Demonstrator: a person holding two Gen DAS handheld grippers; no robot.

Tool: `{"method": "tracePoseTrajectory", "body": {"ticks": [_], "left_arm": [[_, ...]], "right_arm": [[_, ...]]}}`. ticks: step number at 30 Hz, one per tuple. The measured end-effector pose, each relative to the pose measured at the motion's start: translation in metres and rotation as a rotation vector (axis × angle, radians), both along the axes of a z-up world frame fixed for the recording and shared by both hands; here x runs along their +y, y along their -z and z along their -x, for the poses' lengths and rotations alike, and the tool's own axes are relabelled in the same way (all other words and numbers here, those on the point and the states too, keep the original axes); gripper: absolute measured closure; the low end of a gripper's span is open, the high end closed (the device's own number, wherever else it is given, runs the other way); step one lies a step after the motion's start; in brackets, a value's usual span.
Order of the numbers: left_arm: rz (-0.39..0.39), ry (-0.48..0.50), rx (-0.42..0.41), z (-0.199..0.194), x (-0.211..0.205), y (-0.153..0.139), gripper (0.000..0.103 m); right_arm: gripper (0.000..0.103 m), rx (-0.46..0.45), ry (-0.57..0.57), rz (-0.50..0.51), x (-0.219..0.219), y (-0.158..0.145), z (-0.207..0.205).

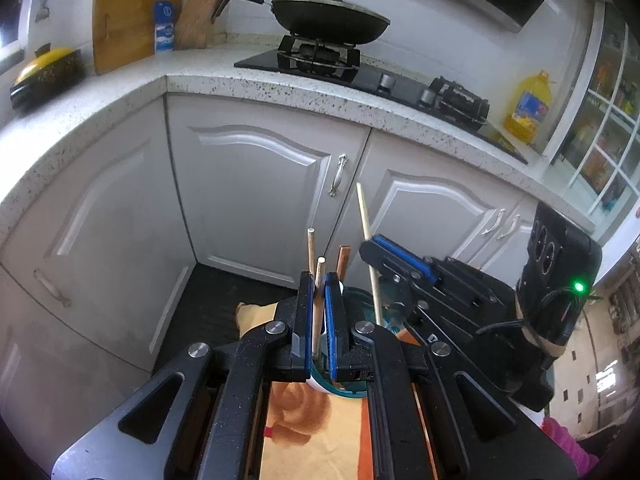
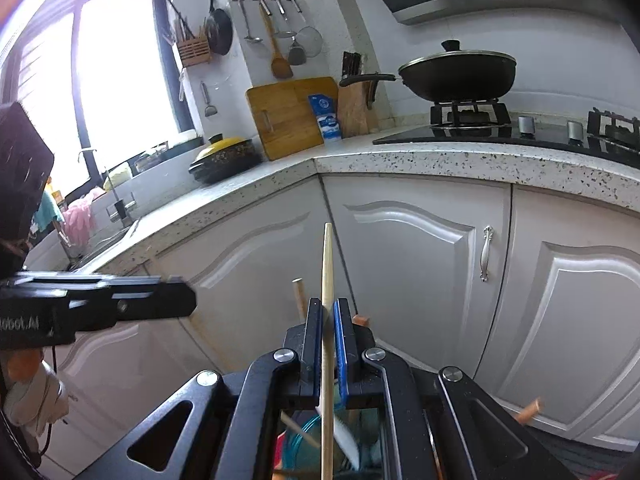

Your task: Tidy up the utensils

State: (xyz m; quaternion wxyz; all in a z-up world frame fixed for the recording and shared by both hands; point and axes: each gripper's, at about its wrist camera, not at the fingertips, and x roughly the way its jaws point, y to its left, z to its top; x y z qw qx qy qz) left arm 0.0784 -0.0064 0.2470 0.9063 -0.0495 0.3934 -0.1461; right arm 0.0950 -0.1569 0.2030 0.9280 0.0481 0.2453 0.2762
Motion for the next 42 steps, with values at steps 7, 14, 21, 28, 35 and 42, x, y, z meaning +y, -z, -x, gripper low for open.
{"method": "tracePoseTrajectory", "body": {"ticks": [7,14,21,28,35,42], "left_arm": [[-0.007,0.019,0.006,-0.003,-0.012,0.011,0.099],[-0.010,0.017,0.034,-0.005,-0.011,0.025,0.099],[0.006,0.007,0.062,-0.001,-0.007,0.037,0.099],[-0.006,0.010,0.067,0.009,-0.016,0.042,0.098],[-0.008,0.011,0.046,0.025,-0.019,0.039,0.061],[-0.058,-0.020,0.010,0.050,-0.026,0.037,0.057]], "right_arm": [[0.098,-0.139,0.007,0.059,0.011,0.011,0.011],[0.098,-0.087,0.005,0.082,0.002,0.033,0.017],[0.098,0.004,-0.017,0.118,-0.015,0.042,0.041],[0.083,0.099,-0.014,0.203,-0.017,0.052,0.052],[0.068,0.129,0.013,0.182,-0.032,0.044,0.077],[0.062,0.189,0.076,0.175,-0.039,0.046,0.098]]}}
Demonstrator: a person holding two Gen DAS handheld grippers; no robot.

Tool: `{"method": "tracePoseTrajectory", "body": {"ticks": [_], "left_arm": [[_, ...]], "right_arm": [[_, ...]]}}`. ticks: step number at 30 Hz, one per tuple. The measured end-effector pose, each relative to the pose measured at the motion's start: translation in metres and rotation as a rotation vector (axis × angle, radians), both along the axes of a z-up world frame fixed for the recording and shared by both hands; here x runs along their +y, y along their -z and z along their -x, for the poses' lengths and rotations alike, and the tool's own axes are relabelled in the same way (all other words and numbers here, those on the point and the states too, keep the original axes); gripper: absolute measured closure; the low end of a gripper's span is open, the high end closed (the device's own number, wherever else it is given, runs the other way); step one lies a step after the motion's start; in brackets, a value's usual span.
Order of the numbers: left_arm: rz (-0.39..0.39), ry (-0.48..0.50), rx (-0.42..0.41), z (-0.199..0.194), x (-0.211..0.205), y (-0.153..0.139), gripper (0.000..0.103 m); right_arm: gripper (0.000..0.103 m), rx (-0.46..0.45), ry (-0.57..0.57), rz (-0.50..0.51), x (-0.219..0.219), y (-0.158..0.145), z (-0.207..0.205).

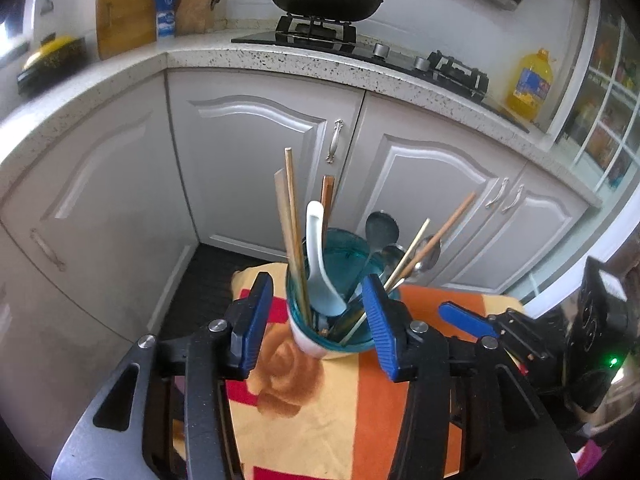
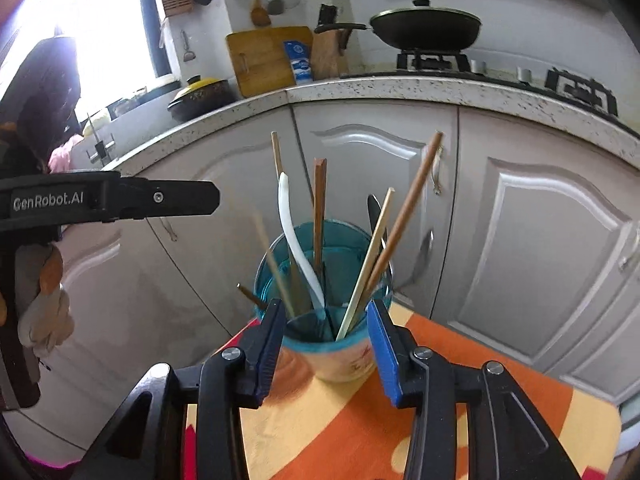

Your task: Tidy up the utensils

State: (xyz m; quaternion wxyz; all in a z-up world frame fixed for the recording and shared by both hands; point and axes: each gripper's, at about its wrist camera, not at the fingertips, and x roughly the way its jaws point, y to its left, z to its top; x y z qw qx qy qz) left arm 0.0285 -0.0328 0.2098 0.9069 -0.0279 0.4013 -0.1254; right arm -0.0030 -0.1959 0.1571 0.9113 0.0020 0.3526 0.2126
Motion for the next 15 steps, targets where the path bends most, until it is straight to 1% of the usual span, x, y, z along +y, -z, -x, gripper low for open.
{"method": "tracePoseTrajectory", "body": {"ticks": [4,7,8,11,12,15], "left_arm": [[-0.025,-0.032,-0.032,0.015,-0.001,0.000,0.057],[-0.017,-0.051,-0.053,0.025,0.000,-0.001,0.057],[-0.015,-0.051,-0.060,0.028,0.000,-0.002,0.057],[-0.032,-0.045,-0.081,0.039,-0.004,-0.004,0.057],[-0.036,-0.042,-0.086,0.042,-0.005,-0.005,0.057],[-0.030,-0.040,-0.098,0.053,-0.007,-0.005,0.057]], "right_arm": [[0.062,0.017,0.032,0.032,0.004,-0.001,0.010],[0.060,0.004,0.053,0.037,0.003,-0.008,0.018],[0.058,0.002,0.059,0.037,0.003,-0.010,0.021],[0.044,-0.019,0.086,0.050,0.003,-0.021,0.030],[0.041,-0.027,0.093,0.052,0.003,-0.023,0.032],[0.040,-0.037,0.108,0.052,0.003,-0.032,0.038]]}}
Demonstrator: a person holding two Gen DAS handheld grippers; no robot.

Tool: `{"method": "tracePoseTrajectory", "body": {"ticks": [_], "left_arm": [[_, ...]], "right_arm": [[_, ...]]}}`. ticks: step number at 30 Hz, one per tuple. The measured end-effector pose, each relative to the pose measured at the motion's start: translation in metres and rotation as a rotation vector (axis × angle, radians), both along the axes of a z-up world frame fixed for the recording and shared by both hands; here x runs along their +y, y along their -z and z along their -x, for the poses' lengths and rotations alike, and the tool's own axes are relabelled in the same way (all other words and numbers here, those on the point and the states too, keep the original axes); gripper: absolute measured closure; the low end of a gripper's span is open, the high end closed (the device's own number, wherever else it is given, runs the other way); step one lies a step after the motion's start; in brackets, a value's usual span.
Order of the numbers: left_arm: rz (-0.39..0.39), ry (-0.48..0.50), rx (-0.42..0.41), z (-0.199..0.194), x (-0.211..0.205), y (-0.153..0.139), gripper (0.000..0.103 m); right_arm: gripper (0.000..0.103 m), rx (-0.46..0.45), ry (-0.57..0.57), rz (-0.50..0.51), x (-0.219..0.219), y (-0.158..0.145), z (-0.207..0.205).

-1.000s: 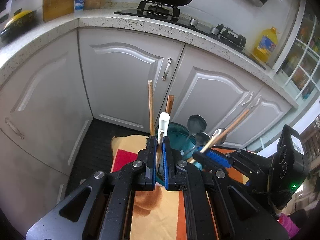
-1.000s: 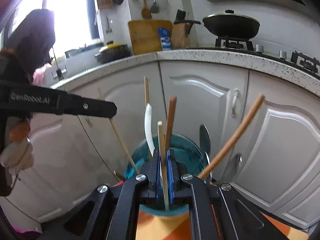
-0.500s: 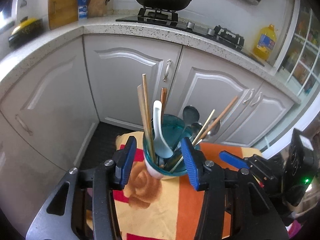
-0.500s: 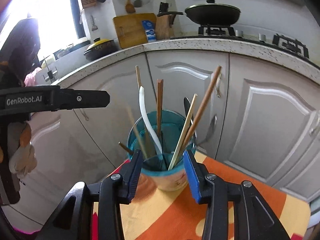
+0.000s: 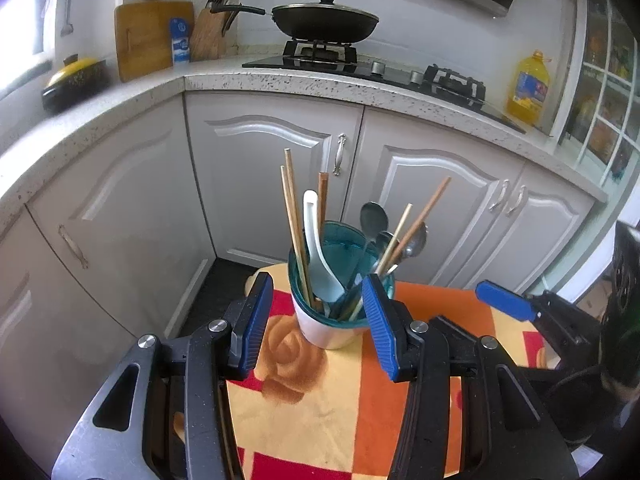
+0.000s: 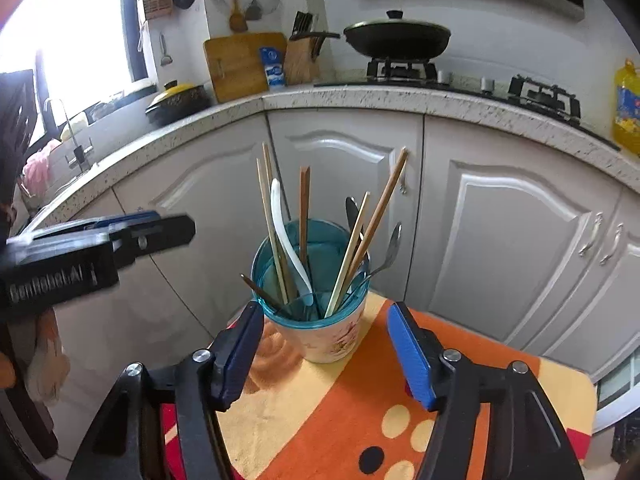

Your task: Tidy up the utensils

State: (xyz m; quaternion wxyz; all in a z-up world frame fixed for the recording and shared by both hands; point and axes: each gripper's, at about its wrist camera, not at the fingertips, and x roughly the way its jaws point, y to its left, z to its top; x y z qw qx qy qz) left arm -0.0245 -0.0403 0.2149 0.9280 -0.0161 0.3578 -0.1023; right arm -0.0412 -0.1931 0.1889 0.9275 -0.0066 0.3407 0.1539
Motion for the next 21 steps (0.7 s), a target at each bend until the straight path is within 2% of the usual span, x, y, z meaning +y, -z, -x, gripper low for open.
{"method": "tracePoseTrajectory", "body": {"ticks": [21], "left_arm": [[-0.034,-0.029,-0.092,0.044,-0.008,-0.010,0.057]], "right_arm": [[0.039,-0.016,0.058,0.003,-0.004,-0.020,0.022]]}}
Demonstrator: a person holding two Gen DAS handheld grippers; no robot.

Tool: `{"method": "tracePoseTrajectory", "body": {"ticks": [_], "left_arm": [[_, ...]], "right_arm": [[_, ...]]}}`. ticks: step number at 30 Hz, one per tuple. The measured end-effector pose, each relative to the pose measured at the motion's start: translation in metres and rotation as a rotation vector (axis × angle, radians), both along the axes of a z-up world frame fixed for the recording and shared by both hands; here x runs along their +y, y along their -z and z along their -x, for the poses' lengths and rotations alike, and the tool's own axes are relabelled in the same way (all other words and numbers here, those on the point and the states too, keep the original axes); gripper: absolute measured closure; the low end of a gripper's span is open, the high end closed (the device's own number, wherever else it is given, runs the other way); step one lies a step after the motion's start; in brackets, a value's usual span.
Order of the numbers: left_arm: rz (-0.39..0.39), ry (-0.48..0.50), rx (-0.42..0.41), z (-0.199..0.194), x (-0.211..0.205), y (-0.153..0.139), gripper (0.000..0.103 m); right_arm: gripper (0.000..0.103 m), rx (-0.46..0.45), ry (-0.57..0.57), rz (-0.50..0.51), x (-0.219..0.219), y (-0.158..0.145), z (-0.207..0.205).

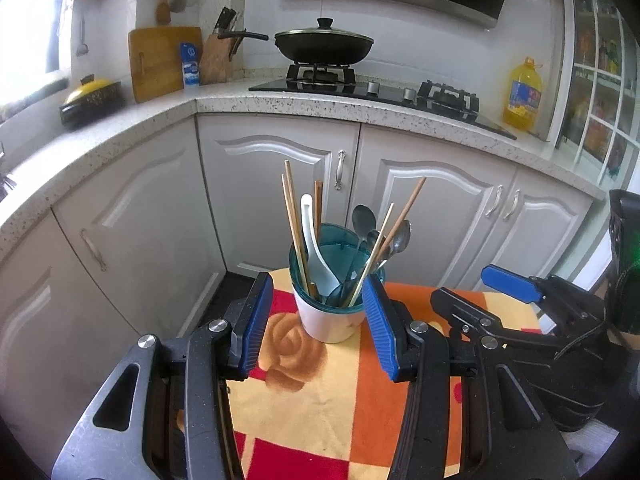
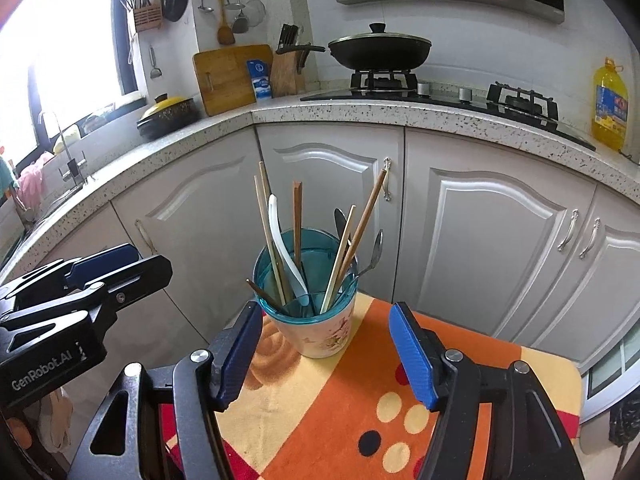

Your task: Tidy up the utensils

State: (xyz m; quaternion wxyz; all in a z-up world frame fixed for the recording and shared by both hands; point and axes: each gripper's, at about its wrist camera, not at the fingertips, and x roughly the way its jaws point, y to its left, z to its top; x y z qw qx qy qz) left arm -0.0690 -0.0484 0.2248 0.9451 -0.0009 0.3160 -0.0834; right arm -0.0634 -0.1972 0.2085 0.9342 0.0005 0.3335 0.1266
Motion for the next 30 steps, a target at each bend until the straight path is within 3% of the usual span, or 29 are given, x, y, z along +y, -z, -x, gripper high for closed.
{"method": "tracePoseTrajectory", "body": {"ticks": [30], "left_arm": [[-0.016,-0.020,0.007,0.0059,-0.0069,-0.0022,0.057]], "right_arm": [[0.036,0.005,-0.004,0.006,-0.0038,-0.0012,0.0020]]}}
